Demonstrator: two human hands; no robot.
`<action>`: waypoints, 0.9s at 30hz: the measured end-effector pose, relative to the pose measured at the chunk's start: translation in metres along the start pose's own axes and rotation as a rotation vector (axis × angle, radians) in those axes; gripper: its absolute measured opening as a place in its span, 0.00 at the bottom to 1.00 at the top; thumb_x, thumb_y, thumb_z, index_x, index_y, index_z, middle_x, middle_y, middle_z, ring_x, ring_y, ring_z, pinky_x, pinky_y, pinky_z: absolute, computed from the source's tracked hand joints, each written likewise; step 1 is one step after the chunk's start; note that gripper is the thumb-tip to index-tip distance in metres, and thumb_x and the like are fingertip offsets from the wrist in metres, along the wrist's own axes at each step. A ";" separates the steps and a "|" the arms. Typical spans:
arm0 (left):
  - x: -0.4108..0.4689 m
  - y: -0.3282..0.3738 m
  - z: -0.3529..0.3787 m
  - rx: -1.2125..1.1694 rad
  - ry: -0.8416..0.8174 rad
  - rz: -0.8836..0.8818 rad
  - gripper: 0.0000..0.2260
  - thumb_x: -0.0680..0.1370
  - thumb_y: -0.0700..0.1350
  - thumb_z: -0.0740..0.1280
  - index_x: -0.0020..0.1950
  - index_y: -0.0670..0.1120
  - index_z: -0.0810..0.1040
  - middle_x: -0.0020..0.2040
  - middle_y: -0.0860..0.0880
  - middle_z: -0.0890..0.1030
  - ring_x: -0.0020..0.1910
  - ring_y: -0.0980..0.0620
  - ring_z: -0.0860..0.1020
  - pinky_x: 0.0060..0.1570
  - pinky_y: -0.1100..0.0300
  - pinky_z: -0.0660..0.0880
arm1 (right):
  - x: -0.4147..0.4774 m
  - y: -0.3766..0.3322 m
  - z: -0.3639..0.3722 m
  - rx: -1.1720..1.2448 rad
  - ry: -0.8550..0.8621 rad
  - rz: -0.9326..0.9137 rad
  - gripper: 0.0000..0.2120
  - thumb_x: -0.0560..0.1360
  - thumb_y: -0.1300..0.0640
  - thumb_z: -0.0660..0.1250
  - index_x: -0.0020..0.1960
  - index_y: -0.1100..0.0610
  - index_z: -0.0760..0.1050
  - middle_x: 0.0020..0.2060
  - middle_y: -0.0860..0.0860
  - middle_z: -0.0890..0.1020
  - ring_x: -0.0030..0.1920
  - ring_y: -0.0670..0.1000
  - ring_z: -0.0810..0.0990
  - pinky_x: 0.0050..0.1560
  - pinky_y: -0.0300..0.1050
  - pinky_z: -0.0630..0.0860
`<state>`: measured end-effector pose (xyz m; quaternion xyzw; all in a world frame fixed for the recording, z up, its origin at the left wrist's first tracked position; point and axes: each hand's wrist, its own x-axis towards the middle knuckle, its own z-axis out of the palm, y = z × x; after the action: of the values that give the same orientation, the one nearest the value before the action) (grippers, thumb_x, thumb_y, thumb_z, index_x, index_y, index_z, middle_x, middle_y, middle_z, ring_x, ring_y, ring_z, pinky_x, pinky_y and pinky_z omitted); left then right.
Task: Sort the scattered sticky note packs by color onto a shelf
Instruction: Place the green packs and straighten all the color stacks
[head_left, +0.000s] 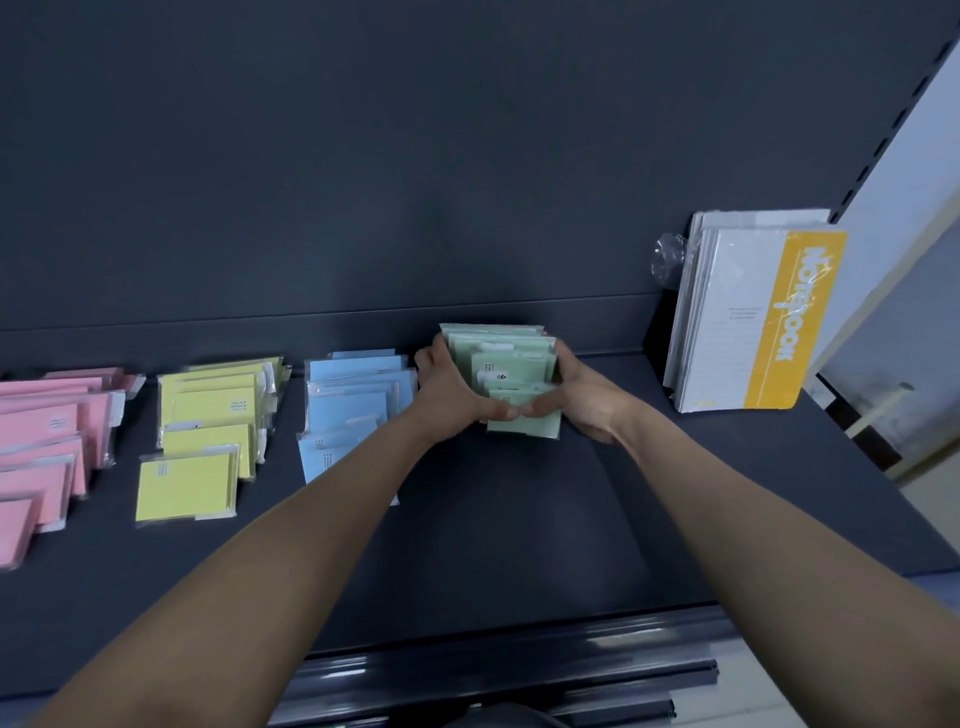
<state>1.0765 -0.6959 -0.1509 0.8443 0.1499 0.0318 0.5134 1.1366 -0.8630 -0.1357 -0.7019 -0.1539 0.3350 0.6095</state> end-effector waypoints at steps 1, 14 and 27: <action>0.000 -0.001 0.001 -0.008 0.020 0.003 0.56 0.58 0.47 0.82 0.75 0.48 0.48 0.67 0.49 0.57 0.69 0.52 0.59 0.68 0.58 0.60 | 0.001 -0.003 -0.001 -0.020 0.011 0.006 0.48 0.66 0.79 0.68 0.75 0.45 0.54 0.61 0.55 0.77 0.63 0.55 0.76 0.67 0.49 0.71; 0.013 -0.008 -0.006 -0.139 -0.181 -0.035 0.60 0.64 0.39 0.77 0.74 0.51 0.31 0.72 0.49 0.61 0.68 0.50 0.66 0.62 0.59 0.72 | 0.018 -0.015 0.007 -0.199 0.078 0.051 0.49 0.65 0.79 0.65 0.74 0.47 0.48 0.57 0.51 0.75 0.62 0.55 0.74 0.64 0.50 0.73; 0.016 -0.001 -0.002 -0.144 -0.223 -0.118 0.54 0.71 0.35 0.71 0.72 0.49 0.26 0.74 0.49 0.59 0.69 0.50 0.65 0.61 0.61 0.68 | 0.028 -0.007 0.006 -0.131 0.132 0.091 0.53 0.62 0.70 0.74 0.76 0.51 0.47 0.61 0.51 0.76 0.63 0.53 0.75 0.67 0.53 0.71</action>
<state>1.0913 -0.6892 -0.1521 0.7934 0.1387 -0.0818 0.5870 1.1541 -0.8397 -0.1370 -0.7672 -0.1028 0.3047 0.5550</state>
